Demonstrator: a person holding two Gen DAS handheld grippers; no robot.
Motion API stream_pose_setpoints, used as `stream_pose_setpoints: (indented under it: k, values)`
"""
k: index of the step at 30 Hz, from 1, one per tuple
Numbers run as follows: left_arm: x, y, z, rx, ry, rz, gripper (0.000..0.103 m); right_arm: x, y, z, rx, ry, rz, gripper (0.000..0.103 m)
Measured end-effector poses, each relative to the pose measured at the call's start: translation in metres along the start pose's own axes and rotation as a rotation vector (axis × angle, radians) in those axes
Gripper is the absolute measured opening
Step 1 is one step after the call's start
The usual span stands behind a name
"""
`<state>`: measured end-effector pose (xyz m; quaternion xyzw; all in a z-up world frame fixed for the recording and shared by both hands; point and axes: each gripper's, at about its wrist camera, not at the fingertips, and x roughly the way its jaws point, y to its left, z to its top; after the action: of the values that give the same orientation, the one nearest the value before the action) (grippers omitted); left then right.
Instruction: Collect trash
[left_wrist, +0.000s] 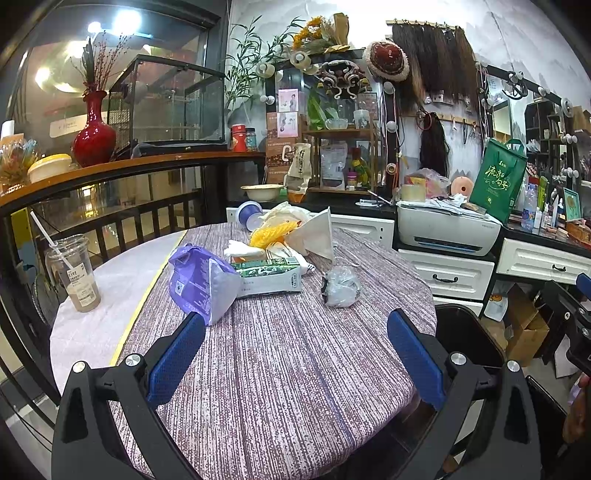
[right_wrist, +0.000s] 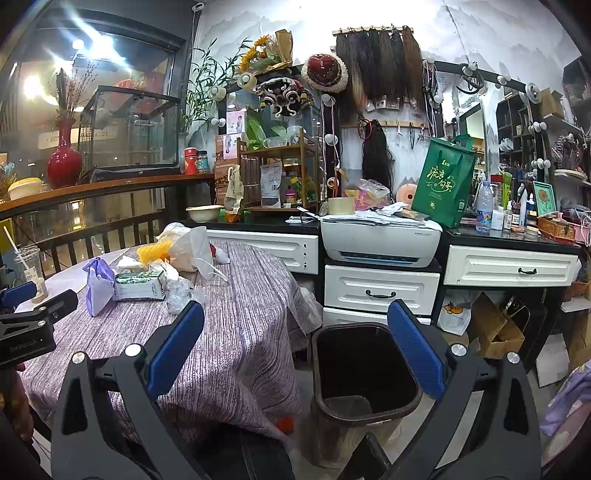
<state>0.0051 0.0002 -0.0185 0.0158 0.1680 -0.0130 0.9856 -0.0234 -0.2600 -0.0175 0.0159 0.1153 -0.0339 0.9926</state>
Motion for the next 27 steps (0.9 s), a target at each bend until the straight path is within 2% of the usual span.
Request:
stream_pose_setpoints:
  k: [8, 12, 17, 22, 25, 27]
  values:
    - [0.009, 0.005, -0.016, -0.008, 0.061, -0.024, 0.098, 0.008, 0.006, -0.007, -0.034, 0.036, -0.002, 0.098]
    - [0.017, 0.009, -0.020, -0.015, 0.125, -0.041, 0.098, 0.019, 0.008, -0.009, -0.052, 0.105, 0.024, 0.098]
    - [0.030, 0.016, -0.018, -0.017, 0.193, -0.042, 0.098, 0.046, 0.014, -0.010, -0.082, 0.246, 0.110, 0.098]
    - [0.049, 0.033, -0.006, -0.026, 0.261, -0.001, 0.098, 0.091, 0.032, -0.011, -0.126, 0.418, 0.282, 0.098]
    - [0.068, 0.048, 0.006, -0.033, 0.301, 0.027, 0.098, 0.111, 0.048, -0.010, -0.155, 0.452, 0.324, 0.098]
    - [0.091, 0.058, 0.014, -0.028, 0.364, 0.049, 0.098, 0.119, 0.058, -0.009, -0.184, 0.461, 0.344, 0.098]
